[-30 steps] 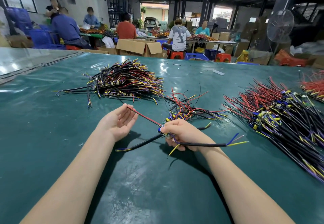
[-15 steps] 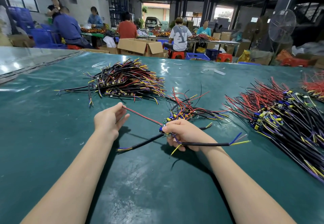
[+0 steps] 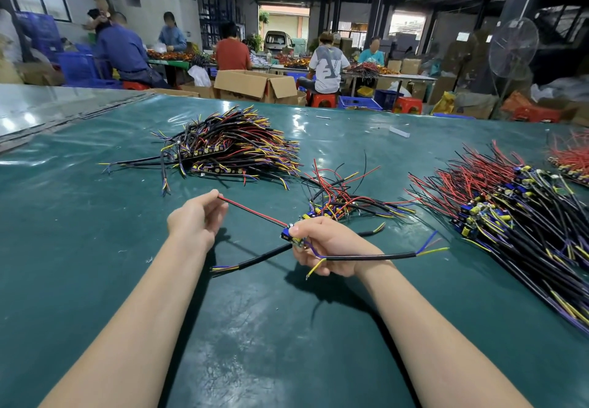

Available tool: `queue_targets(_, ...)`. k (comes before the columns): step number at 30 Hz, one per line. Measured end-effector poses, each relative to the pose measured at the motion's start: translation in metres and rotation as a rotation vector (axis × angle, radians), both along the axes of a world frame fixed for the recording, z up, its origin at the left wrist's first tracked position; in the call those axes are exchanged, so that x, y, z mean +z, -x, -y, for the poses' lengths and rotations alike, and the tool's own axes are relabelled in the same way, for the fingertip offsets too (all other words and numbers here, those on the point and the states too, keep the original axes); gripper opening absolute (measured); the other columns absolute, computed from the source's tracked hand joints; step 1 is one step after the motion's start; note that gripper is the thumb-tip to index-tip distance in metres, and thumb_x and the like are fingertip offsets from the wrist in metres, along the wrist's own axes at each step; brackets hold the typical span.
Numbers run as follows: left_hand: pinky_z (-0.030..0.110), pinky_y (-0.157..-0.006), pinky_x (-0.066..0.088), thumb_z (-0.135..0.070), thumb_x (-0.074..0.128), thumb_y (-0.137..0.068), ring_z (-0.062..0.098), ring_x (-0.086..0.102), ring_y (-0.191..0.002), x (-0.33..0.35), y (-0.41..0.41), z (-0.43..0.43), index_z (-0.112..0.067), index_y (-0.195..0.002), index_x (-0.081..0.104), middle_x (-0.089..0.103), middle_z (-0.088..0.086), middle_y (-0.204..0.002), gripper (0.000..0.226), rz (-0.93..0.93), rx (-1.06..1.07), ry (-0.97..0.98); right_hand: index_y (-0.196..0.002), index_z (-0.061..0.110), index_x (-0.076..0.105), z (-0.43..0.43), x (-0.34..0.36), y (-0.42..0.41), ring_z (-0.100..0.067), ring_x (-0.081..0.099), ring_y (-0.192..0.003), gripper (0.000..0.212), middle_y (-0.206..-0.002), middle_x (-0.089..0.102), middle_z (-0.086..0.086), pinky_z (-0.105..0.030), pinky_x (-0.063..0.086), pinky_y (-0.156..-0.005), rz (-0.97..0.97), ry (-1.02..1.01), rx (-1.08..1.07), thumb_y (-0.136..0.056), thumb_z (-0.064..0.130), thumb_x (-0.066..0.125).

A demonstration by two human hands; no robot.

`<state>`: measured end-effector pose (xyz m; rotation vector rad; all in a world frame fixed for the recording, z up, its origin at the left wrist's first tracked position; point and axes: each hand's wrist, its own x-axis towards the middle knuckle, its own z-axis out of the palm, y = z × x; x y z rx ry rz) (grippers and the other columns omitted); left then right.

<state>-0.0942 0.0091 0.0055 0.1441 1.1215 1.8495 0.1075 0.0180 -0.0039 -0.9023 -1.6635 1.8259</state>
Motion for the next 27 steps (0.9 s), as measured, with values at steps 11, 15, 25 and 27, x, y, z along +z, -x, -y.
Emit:
queue_targets(11,0.021,-0.055,0.057,-0.028,0.046,-0.096,0.014,0.064,-0.067,0.008,-0.001,0.005,-0.002,-0.075,0.06,0.067,0.004,-0.058,0.037,0.112,-0.297,-0.18,-0.067,0.015,0.046,0.001,-0.003,0.001,-0.008,0.046,-0.033,0.027,-0.05,0.056,0.0,-0.014,0.033,-0.028,0.0,-0.1,-0.002,-0.094,0.015,0.048)
queue_targets(15,0.031,-0.065,0.056,-0.029,0.032,-0.1,0.018,0.062,-0.084,0.003,-0.027,0.006,-0.001,-0.09,0.061,0.065,0.007,-0.092,0.041,-0.211,-0.616,-0.125,-0.071,0.015,0.047,0.003,-0.004,0.003,-0.007,0.05,-0.036,0.025,-0.053,0.058,0.0,-0.015,0.036,-0.03,0.003,-0.108,0.002,-0.096,0.017,0.046)
queue_targets(25,0.024,-0.074,0.055,-0.011,0.056,-0.089,0.016,0.065,-0.07,-0.003,-0.046,0.011,-0.006,-0.079,0.066,0.068,0.006,-0.071,0.015,-0.644,-0.8,-0.063,-0.07,0.013,0.048,0.005,-0.002,0.004,-0.006,0.048,-0.037,0.028,-0.055,0.054,-0.002,-0.014,0.034,-0.03,0.033,-0.174,0.012,-0.097,0.017,0.043)
queue_targets(27,0.02,-0.064,0.055,-0.012,0.053,-0.091,0.012,0.066,-0.066,-0.004,-0.047,0.011,-0.006,-0.081,0.065,0.068,0.004,-0.071,0.018,-0.556,-0.808,-0.103,-0.07,0.013,0.047,0.004,0.0,0.003,-0.006,0.045,-0.036,0.028,-0.053,0.054,0.0,-0.013,0.031,-0.03,0.004,-0.146,0.022,-0.097,0.018,0.042)
